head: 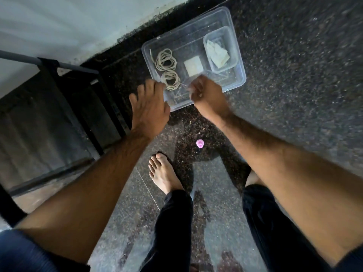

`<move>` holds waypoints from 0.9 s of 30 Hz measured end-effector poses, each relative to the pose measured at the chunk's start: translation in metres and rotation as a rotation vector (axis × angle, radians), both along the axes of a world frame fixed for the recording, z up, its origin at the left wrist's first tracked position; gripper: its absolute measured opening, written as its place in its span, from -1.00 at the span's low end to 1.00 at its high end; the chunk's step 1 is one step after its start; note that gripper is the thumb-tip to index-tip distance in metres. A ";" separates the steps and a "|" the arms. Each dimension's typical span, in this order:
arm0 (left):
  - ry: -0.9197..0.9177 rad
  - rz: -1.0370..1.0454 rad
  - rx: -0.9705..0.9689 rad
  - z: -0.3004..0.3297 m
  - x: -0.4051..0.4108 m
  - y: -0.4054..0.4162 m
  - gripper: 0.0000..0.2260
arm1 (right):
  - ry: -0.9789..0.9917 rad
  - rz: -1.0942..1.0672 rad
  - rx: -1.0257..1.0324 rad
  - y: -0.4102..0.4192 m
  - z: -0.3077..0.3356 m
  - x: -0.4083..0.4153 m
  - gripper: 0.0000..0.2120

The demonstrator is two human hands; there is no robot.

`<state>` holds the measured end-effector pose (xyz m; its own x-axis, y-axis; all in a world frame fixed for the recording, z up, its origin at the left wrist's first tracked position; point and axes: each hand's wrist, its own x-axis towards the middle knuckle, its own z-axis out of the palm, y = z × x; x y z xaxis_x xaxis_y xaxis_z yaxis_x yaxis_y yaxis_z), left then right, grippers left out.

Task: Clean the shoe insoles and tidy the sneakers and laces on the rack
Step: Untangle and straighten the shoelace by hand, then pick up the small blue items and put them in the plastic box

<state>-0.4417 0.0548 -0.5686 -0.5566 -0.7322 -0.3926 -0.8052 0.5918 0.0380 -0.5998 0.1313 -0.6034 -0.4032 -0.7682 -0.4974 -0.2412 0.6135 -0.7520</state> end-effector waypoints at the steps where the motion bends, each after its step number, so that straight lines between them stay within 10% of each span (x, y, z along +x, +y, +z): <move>1: 0.000 -0.007 0.022 0.005 0.004 0.013 -0.63 | 0.006 0.024 -0.012 0.015 0.008 0.006 -0.83; 14: -0.034 -0.013 0.315 -0.024 0.052 0.139 -0.63 | 0.206 0.512 0.173 0.144 -0.028 0.051 -0.76; 20: -0.026 0.020 0.313 -0.014 0.056 0.135 -0.54 | 0.145 0.328 0.089 0.139 -0.032 0.055 -0.93; 27: -0.017 0.022 0.400 0.110 0.060 0.142 -0.44 | -0.022 0.171 0.229 0.150 0.111 0.036 -0.80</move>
<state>-0.3819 0.1969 -0.4588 -0.5333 -0.5314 -0.6582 -0.8201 0.5154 0.2485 -0.5636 0.2816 -0.4922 -0.2649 -0.6906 -0.6730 -0.3406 0.7199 -0.6047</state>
